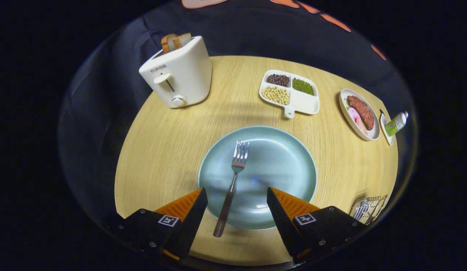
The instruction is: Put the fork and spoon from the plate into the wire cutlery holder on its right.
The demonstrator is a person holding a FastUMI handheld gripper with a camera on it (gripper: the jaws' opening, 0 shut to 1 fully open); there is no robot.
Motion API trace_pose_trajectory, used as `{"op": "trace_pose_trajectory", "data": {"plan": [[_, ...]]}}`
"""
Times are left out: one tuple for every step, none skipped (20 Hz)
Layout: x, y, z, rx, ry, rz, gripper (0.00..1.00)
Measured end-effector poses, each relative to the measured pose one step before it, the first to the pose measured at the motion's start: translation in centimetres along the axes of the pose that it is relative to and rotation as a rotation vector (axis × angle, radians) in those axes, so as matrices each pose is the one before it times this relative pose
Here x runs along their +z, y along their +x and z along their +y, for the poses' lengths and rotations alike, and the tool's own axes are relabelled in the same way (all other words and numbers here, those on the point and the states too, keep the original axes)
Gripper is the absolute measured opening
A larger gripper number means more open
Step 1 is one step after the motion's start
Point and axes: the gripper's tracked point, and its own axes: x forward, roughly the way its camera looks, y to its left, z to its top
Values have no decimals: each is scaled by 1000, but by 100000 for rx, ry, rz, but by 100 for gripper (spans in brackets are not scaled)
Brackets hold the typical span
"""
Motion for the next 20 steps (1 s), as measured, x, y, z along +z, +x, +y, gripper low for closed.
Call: {"op": "trace_pose_trajectory", "data": {"plan": [[-322, 670, 159, -520, -168, 3354, 92], [-499, 525, -133, -866, 235, 3614, 90], [-314, 518, -56, -585, 103, 2893, 85], [-229, 636, -242, -1258, 277, 1822, 81], [-146, 438, -81, -940, 379, 1582, 74], [45, 271, 142, -29, 719, 870, 69], [-127, 346, 147, 839, 179, 1031, 60], [-52, 149, -32, 47, 899, 733, 56], [-45, 218, -114, -136, 1242, 195, 48], [-44, 237, -75, 224, 1395, 283, 40], [146, 8, -305, -957, 1200, -803, 28], [269, 381, 19, 1172, 355, -1232, 21], [71, -351, -117, 1465, 223, -219, 11], [-126, -284, 218, 2318, 651, -265, 9], [-44, 32, -126, 2148, 729, -461, 6], [89, -373, -302, 1265, 72, -900, 6], [178, -678, -445, 300, -252, -1926, 5], [230, -1049, -528, 493, -187, -2844, 5], [-14, -1519, -625, 752, 791, -3416, 6], [363, -1477, -1033, 573, 1077, -3312, 6]]}}
